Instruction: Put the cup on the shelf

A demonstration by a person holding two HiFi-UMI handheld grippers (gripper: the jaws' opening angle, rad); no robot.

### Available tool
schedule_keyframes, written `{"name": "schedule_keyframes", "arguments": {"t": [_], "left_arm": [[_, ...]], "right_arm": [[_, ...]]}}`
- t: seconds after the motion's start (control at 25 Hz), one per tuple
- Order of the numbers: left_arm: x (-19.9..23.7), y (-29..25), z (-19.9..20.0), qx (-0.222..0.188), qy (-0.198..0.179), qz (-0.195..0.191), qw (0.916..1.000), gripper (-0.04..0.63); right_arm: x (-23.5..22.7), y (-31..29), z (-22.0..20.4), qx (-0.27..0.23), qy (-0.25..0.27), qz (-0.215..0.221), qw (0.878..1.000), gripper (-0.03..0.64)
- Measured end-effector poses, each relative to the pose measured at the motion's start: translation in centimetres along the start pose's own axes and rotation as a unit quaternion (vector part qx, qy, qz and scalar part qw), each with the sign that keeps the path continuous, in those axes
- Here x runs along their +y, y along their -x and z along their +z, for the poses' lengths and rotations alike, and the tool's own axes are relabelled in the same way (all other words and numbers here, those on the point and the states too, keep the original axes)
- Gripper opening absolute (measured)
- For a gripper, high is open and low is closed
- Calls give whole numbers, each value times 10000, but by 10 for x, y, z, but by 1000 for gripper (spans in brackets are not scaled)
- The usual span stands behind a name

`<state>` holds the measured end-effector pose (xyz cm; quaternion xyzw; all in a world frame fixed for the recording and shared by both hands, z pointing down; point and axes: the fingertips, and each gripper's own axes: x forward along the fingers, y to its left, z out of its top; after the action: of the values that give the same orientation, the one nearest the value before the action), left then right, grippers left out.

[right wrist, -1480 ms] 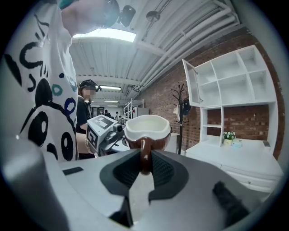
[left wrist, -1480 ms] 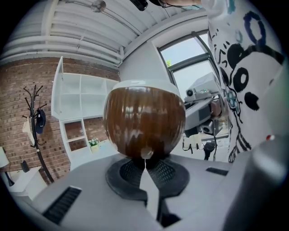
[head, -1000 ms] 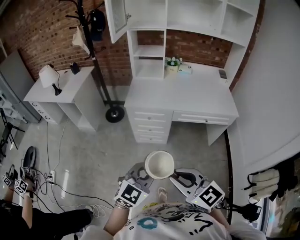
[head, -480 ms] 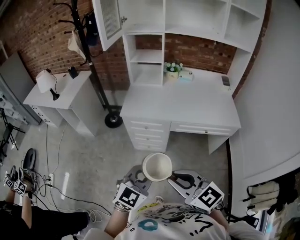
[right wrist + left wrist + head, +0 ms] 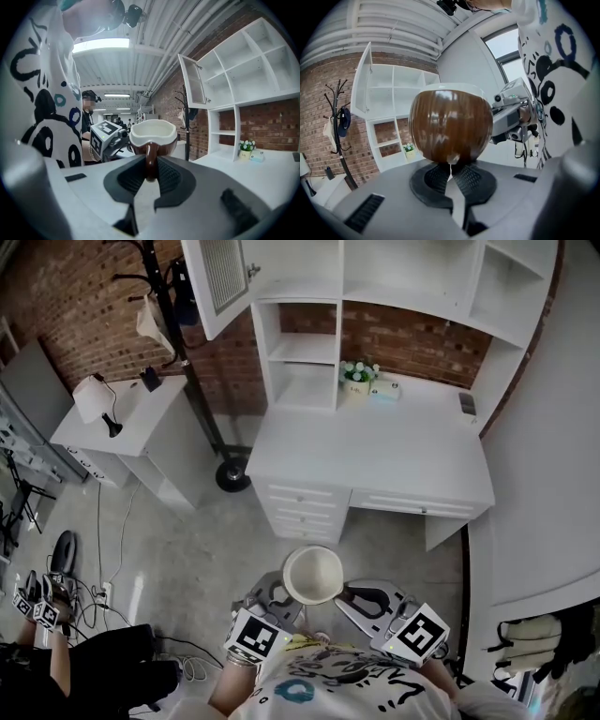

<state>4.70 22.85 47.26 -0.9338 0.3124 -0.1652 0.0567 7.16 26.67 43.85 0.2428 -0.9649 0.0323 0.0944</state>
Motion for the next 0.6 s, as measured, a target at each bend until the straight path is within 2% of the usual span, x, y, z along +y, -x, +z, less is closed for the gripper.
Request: {"name": "schedule_keyframes", "arguments": {"t": [0.6], "left_arm": [[108,-34,0,-127,-239,-345,9990,18]], "right_arm": [[-73,-81,29,0,-86,-347,9994,61]]}}
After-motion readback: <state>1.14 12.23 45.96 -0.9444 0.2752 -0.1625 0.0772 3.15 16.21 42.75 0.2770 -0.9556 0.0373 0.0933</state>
